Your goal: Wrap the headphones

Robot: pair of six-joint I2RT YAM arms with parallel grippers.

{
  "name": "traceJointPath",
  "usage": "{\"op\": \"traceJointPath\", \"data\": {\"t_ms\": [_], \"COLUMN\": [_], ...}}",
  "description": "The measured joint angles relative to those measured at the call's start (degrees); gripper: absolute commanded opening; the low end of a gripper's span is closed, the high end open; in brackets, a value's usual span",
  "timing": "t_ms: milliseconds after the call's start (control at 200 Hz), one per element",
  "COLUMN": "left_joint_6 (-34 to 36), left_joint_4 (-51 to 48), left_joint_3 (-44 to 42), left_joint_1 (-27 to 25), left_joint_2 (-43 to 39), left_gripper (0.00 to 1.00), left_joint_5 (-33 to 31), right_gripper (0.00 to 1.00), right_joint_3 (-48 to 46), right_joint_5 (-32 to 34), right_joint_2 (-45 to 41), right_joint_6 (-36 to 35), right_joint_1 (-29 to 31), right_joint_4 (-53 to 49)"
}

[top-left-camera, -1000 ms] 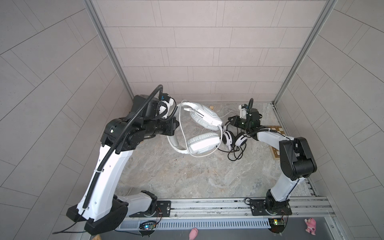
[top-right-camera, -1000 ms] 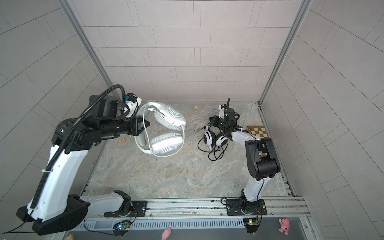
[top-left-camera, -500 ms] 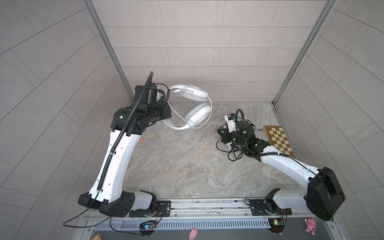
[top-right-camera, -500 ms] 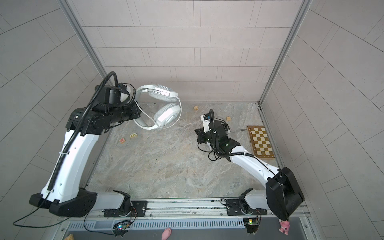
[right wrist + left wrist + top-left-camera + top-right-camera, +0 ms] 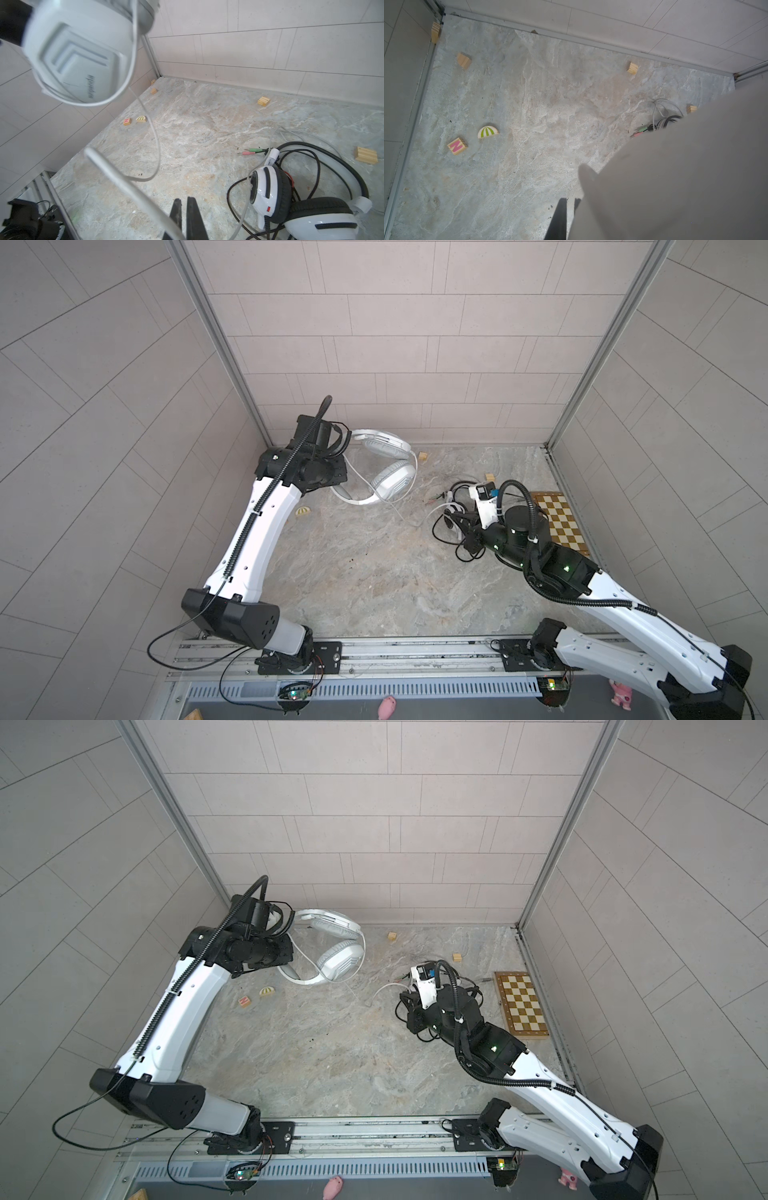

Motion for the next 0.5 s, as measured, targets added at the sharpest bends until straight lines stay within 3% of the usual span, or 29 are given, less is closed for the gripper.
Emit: {"op": "traceJointPath", "data": {"t_ms": [170, 500], "left_joint_6": [1.31, 3.54], "left_joint_4": [0.48, -0.70], "left_joint_3": [-5.03, -10.34], "left_joint_1": [-1.29, -8.41], "left_joint_2": [3.04, 8.13], "left_gripper": [0.00, 0.00], "left_joint_5": [3.54, 2.34], "right_gripper": [0.00, 0.00], "right_joint_3": [7.69, 25.27], "right_joint_5": [0.48, -2.49], "right_joint_2": [3.30, 10.19], "right_joint_6": [-1.86, -3.89], "right_joint_1": [4.87, 6.21], "right_joint_4": [-2.78, -4.55]}}
